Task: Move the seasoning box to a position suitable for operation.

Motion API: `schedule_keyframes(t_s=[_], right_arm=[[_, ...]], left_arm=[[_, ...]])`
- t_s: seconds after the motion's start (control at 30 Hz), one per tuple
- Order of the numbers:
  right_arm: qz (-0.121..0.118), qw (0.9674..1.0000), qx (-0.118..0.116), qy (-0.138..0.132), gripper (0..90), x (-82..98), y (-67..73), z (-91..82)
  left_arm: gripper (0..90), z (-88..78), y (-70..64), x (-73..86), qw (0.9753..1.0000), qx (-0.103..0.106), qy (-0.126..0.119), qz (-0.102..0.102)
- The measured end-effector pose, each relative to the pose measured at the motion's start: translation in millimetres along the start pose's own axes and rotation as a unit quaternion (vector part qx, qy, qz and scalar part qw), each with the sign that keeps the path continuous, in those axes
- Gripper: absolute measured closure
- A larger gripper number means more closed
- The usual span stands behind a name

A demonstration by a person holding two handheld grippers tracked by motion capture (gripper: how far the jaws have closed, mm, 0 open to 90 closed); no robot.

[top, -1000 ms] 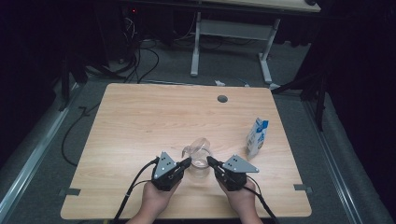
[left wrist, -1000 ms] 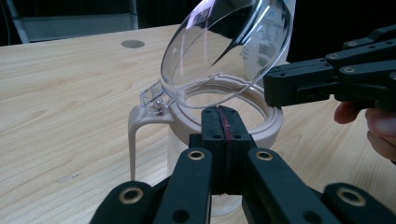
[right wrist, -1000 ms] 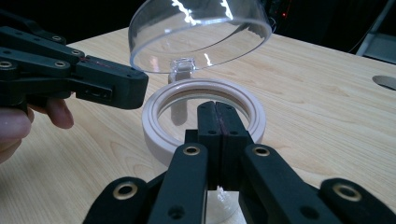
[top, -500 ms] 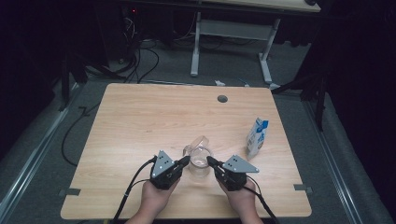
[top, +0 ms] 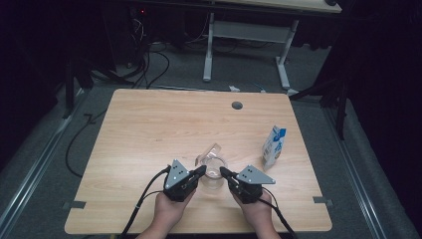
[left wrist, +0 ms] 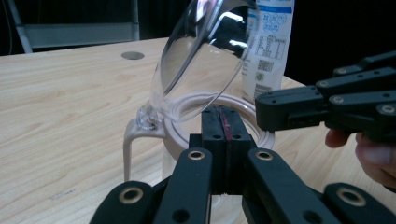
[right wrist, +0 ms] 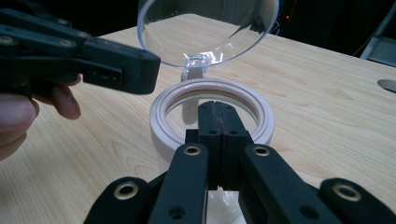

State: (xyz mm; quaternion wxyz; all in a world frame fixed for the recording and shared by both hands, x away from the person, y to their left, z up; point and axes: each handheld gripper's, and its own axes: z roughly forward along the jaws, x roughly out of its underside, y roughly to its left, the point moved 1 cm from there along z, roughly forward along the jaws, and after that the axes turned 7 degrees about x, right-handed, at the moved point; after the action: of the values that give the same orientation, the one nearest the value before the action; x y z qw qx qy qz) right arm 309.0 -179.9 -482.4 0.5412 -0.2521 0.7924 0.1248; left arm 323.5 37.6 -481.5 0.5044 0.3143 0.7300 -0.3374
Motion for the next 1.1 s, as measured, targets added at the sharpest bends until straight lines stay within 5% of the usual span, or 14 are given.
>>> schedule_keyframes(t_s=[0.4, 0.57, 0.87, 1.1], right_arm=[[0.001, 1.0, -0.002, -0.003, 90.0, 1.1, -0.3, -0.4], [-0.001, 1.0, -0.003, -0.002, 89.9, 0.8, -0.2, -0.1], [0.009, 0.9998, 0.006, -0.018, 85.8, -0.4, -7.6, -13.0], [0.021, 0.9995, 0.023, -0.003, 85.7, 21.9, -20.5, -21.3]], left_arm=[[90.0, -8.5, 14.2, -7.3, 0.9993, -0.033, -0.017, -0.009], [90.0, -7.4, 13.3, -4.9, 0.9995, -0.024, -0.015, -0.011], [87.1, -16.4, 21.2, 13.3, 0.9994, -0.024, 0.024, 0.006], [81.5, -36.6, 49.0, 31.2, 0.9964, -0.049, 0.067, 0.013]])
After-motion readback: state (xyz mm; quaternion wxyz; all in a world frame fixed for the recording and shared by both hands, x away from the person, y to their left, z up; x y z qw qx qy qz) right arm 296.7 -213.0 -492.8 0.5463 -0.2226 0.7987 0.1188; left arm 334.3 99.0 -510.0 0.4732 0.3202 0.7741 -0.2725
